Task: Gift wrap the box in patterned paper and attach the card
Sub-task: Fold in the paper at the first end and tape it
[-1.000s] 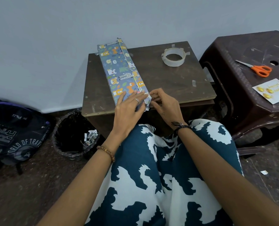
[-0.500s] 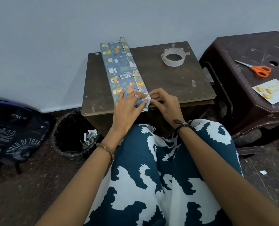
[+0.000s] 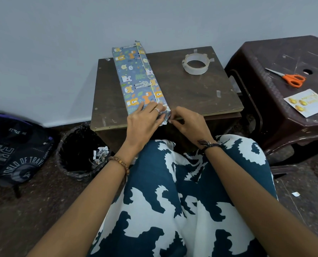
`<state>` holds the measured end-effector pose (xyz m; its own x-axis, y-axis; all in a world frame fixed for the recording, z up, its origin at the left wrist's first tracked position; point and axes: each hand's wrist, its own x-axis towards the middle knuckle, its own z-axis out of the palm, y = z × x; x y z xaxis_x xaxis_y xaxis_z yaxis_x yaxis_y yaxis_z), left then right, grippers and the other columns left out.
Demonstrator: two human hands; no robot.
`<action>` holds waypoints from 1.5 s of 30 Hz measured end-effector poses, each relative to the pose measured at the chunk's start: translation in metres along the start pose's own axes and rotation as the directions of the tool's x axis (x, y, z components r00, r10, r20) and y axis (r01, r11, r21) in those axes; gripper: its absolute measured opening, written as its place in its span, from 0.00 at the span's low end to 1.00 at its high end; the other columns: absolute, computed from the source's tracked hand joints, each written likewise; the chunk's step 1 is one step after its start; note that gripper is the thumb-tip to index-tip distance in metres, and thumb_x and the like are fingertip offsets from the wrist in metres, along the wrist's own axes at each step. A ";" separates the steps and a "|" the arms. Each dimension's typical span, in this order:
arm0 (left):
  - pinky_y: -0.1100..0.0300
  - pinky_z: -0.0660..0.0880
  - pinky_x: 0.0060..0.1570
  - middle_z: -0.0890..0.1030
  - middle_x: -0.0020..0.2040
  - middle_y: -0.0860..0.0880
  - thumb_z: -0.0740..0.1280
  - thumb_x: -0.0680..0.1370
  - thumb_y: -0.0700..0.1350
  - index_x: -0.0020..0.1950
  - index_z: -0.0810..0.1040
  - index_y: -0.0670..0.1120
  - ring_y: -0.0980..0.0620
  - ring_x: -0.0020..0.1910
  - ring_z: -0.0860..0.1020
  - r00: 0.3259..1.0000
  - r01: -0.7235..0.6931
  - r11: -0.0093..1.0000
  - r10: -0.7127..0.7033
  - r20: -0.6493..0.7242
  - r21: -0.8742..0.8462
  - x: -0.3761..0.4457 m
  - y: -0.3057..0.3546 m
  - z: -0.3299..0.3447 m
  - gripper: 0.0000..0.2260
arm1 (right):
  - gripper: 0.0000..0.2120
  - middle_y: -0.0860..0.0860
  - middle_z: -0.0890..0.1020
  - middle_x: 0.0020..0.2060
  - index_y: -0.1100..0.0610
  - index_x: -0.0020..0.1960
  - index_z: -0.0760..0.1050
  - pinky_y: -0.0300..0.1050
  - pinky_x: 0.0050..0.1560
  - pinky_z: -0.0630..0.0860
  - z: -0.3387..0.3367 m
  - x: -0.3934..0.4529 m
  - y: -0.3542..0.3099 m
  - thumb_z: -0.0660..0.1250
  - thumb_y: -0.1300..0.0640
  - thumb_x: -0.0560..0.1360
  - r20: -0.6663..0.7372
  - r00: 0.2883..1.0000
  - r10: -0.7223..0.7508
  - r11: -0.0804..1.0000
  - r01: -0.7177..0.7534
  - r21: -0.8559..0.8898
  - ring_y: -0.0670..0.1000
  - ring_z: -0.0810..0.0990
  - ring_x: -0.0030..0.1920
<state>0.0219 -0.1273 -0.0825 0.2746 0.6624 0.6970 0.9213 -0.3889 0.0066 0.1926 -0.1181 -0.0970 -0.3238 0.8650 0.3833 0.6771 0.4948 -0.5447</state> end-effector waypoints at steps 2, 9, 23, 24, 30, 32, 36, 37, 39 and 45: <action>0.60 0.65 0.42 0.81 0.43 0.53 0.67 0.75 0.47 0.50 0.80 0.48 0.50 0.44 0.78 1.000 -0.004 1.000 0.004 0.025 -0.002 -0.001 -0.002 -0.001 0.06 | 0.04 0.47 0.82 0.46 0.56 0.46 0.78 0.43 0.40 0.77 0.007 -0.003 0.003 0.70 0.58 0.72 -0.048 0.991 -0.123 0.988 0.117 -0.103 0.49 0.80 0.44; 0.66 0.67 0.27 0.81 0.45 0.55 0.66 0.76 0.51 0.50 0.80 0.49 0.52 0.44 0.81 0.994 0.019 0.999 -0.015 0.109 -0.036 0.000 -0.008 0.001 0.08 | 0.06 0.51 0.82 0.44 0.59 0.44 0.77 0.38 0.41 0.70 0.022 -0.010 0.002 0.72 0.57 0.71 -0.169 0.966 -0.194 0.967 0.159 -0.196 0.51 0.79 0.39; 0.55 0.74 0.25 0.82 0.47 0.56 0.64 0.76 0.53 0.51 0.79 0.50 0.54 0.45 0.81 0.987 0.085 0.982 -0.059 0.152 -0.168 0.000 -0.014 0.004 0.10 | 0.05 0.54 0.75 0.53 0.55 0.48 0.76 0.48 0.48 0.74 0.030 -0.011 -0.005 0.66 0.58 0.72 -0.294 0.924 -0.247 0.929 0.139 -0.343 0.52 0.74 0.49; 0.54 0.74 0.26 0.82 0.48 0.56 0.63 0.76 0.54 0.52 0.80 0.51 0.54 0.46 0.81 0.984 0.095 0.979 -0.066 0.165 -0.180 0.000 -0.015 0.005 0.10 | 0.07 0.53 0.72 0.54 0.53 0.50 0.75 0.49 0.49 0.72 0.031 -0.012 -0.005 0.67 0.59 0.72 -0.289 0.916 -0.280 0.909 0.156 -0.386 0.52 0.72 0.51; 0.53 0.75 0.31 0.81 0.50 0.58 0.63 0.77 0.53 0.54 0.79 0.54 0.55 0.49 0.81 0.973 0.150 0.959 -0.100 0.210 -0.239 0.001 -0.017 0.004 0.09 | 0.09 0.51 0.68 0.57 0.50 0.49 0.79 0.52 0.57 0.65 0.032 -0.008 -0.006 0.66 0.60 0.72 -0.213 0.891 -0.400 0.742 0.179 -0.646 0.52 0.69 0.53; 0.54 0.75 0.29 0.82 0.49 0.58 0.62 0.77 0.54 0.53 0.79 0.53 0.55 0.48 0.81 0.976 0.129 0.967 -0.086 0.199 -0.219 0.001 -0.016 0.003 0.10 | 0.08 0.51 0.71 0.55 0.50 0.47 0.78 0.53 0.55 0.65 0.032 -0.009 -0.008 0.64 0.60 0.72 -0.210 0.875 -0.437 0.686 0.174 -0.706 0.51 0.70 0.52; 0.56 0.73 0.26 0.82 0.48 0.57 0.60 0.77 0.56 0.51 0.80 0.52 0.54 0.47 0.81 0.984 0.093 0.975 -0.060 0.166 -0.200 0.001 -0.017 0.003 0.13 | 0.08 0.50 0.80 0.47 0.51 0.46 0.71 0.52 0.52 0.64 0.028 -0.011 -0.008 0.67 0.59 0.70 -0.235 0.848 -0.474 0.652 0.159 -0.742 0.50 0.70 0.48; 0.56 0.73 0.26 0.82 0.48 0.57 0.61 0.77 0.56 0.51 0.80 0.52 0.54 0.47 0.81 0.985 0.094 0.975 -0.061 0.162 -0.202 0.001 -0.017 0.004 0.13 | 0.08 0.49 0.80 0.46 0.51 0.46 0.70 0.52 0.52 0.64 0.027 -0.012 -0.008 0.67 0.59 0.70 -0.238 0.844 -0.480 0.653 0.163 -0.740 0.50 0.70 0.47; 0.56 0.74 0.26 0.82 0.48 0.57 0.61 0.77 0.56 0.51 0.80 0.51 0.54 0.48 0.81 0.985 0.100 0.973 -0.067 0.158 -0.206 0.000 -0.017 0.005 0.13 | 0.07 0.49 0.81 0.46 0.50 0.46 0.73 0.51 0.52 0.64 0.025 -0.014 -0.007 0.68 0.59 0.71 -0.242 0.839 -0.488 0.656 0.169 -0.735 0.50 0.71 0.46; 0.59 0.74 0.31 0.82 0.49 0.57 0.62 0.77 0.55 0.53 0.79 0.52 0.55 0.50 0.81 0.978 0.136 0.967 -0.095 0.188 -0.217 0.000 -0.015 0.004 0.11 | 0.11 0.48 0.78 0.49 0.49 0.51 0.79 0.52 0.53 0.65 0.034 -0.013 -0.011 0.63 0.59 0.72 -0.144 0.866 -0.478 0.561 0.175 -0.809 0.50 0.69 0.48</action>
<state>0.0092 -0.1189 -0.0854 0.2327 0.8049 0.5459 0.8680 -0.4251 0.2568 0.1670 -0.1325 -0.1210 -0.5087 0.5009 0.7002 0.8581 0.3617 0.3646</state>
